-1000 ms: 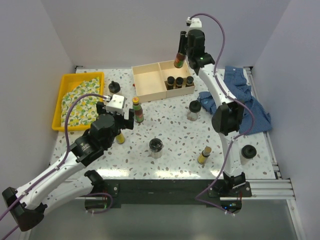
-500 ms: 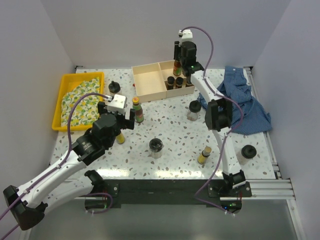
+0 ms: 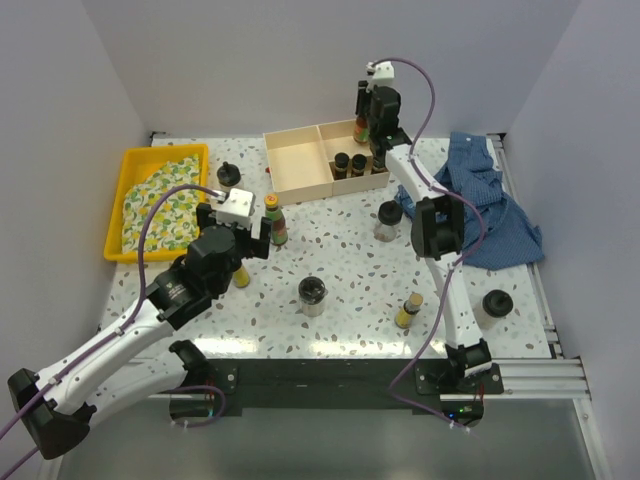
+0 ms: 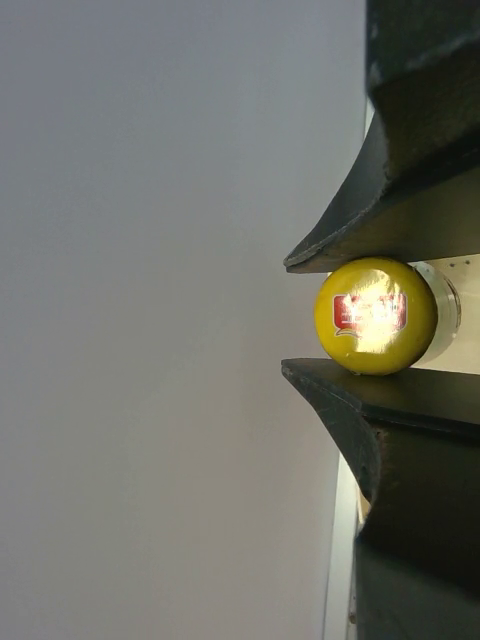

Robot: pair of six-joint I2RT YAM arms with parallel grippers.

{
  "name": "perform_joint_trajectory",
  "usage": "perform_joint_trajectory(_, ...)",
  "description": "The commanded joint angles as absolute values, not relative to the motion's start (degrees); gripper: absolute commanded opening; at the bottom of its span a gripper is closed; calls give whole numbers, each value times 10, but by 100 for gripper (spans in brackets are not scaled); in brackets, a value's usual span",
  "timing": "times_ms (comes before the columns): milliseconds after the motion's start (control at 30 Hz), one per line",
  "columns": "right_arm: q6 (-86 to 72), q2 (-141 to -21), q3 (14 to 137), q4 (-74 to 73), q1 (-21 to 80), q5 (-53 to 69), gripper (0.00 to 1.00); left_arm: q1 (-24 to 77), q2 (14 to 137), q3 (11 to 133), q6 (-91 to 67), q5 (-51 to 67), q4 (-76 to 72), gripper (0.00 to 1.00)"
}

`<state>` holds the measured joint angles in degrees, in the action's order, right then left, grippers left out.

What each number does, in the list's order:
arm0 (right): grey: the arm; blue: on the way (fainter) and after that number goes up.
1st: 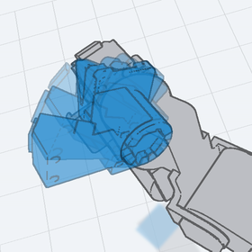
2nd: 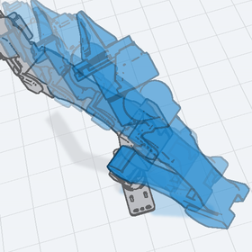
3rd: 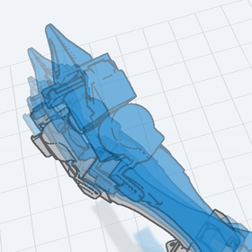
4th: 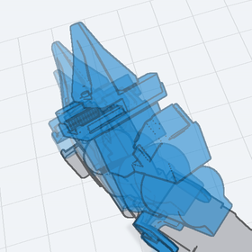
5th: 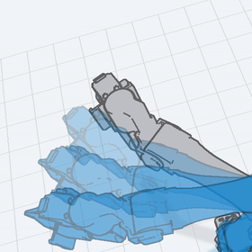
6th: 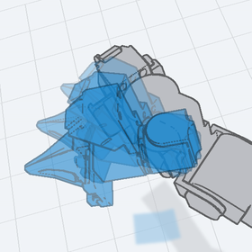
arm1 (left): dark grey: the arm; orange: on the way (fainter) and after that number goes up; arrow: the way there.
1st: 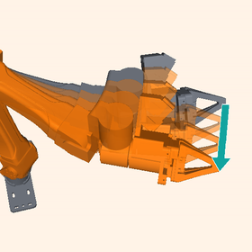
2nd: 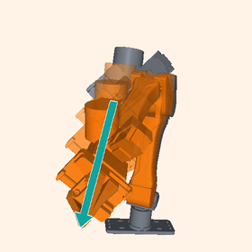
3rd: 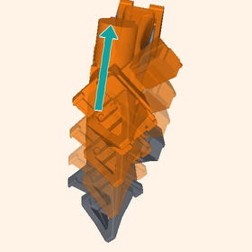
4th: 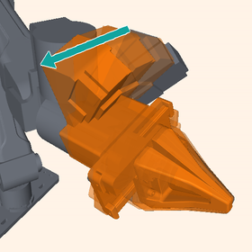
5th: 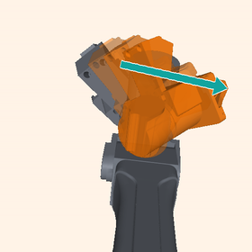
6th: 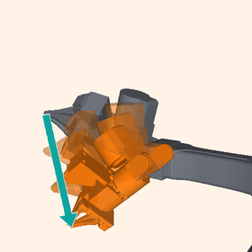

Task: Organize the condiment bottles
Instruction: Place the bottle in the storage box.

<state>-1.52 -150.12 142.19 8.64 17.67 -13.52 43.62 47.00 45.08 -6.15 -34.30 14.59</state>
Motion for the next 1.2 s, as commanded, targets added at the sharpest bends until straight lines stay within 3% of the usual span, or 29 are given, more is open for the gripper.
perform_joint_trajectory(0,-17,-1500,1462,222,177,-139,0,437,470,446,-50,-355,120,100)
perform_joint_trajectory(133,-11,-1525,1495,217,177,-137,0,436,470,446,-50,-356,121,100)
perform_joint_trajectory(167,-11,-1528,1499,216,175,-136,6,436,470,446,-50,-356,120,100)
perform_joint_trajectory(200,-10,-1528,1495,218,176,-136,22,437,470,446,-50,-358,120,100)
perform_joint_trajectory(267,-10,-1521,1482,222,176,-134,36,437,470,446,-50,-358,120,100)
perform_joint_trajectory(300,-9,-1516,1474,223,175,-134,51,436,470,446,-49,-359,120,100)
perform_joint_trajectory(433,-4,-1496,1460,213,176,-128,68,437,469,446,-49,-360,120,100)
perform_joint_trajectory(467,-4,-1488,1452,212,176,-127,79,436,468,446,-49,-360,120,100)
perform_joint_trajectory(500,-5,-1478,1431,212,176,-128,83,436,468,446,-49,-362,120,100)
perform_joint_trajectory(667,-25,-1362,1320,206,176,-136,95,436,462,446,-48,-364,120,100)
perform_joint_trajectory(833,-90,-1232,1152,196,178,-148,97,437,458,446,-48,-362,122,100)
perform_joint_trajectory(1167,-233,-984,990,-139,184,-134,99,436,448,448,-52,-353,122,100)
